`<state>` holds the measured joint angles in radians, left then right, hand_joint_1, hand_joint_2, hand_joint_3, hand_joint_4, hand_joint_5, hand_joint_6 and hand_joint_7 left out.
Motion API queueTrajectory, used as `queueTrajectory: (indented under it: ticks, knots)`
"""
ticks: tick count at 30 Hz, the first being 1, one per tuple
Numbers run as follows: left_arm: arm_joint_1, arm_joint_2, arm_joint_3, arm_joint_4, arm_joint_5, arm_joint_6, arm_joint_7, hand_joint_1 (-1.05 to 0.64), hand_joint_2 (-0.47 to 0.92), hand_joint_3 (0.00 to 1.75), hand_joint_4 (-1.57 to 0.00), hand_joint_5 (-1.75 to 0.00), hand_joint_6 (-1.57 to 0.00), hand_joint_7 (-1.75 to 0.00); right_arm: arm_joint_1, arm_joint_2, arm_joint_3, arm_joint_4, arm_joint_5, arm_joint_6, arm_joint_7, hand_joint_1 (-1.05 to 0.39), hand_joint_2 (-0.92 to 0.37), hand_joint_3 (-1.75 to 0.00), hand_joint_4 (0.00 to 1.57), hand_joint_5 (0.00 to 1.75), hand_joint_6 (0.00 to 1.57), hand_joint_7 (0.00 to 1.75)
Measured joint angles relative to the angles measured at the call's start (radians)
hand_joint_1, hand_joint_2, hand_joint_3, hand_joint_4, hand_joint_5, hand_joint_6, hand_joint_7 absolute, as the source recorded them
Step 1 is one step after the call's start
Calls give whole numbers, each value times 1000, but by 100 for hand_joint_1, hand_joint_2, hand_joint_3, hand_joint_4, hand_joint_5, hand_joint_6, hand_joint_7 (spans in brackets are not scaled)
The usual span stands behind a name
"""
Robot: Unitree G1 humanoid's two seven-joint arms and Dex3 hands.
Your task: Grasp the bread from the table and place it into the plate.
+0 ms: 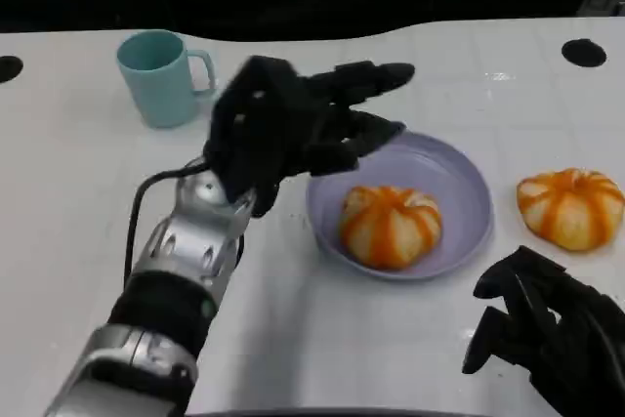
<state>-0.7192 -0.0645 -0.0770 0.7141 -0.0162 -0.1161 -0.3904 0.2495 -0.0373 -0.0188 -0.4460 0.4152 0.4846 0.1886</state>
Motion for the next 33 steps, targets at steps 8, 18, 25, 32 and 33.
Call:
queueTrajectory:
  ticks: [8, 18, 25, 32, 33]
  knots:
    - [223, -25, 122, -419, -307, 356, -10, -61, 92, 49, -60, -159, -55, -128, -5, -1, -2, 0, 1, 3, 0, -44, -92, -42, 61, 175, 45, 162]
    - [448, -43, 237, -784, -566, 693, 119, -58, 92, 41, -79, -175, -55, -169, -10, -1, -4, 2, 2, 14, 1, -44, -92, -42, 61, 175, 47, 162]
    - [655, -89, 251, -968, -661, 791, 230, -57, 92, 48, -81, -175, -54, -174, -11, -3, -7, 0, 4, 21, 1, -44, -92, -42, 60, 175, 45, 161]
    - [761, -92, 235, -1033, -676, 789, 230, -54, 92, 51, -82, -175, -56, -175, -11, -4, -7, -2, 4, 25, 1, -44, -92, -43, 61, 175, 46, 162]
    - [772, -91, 233, -1040, -681, 789, 230, -54, 92, 52, -83, -175, -57, -175, -11, -4, -7, -2, 4, 25, 1, -44, -92, -42, 61, 175, 46, 162]
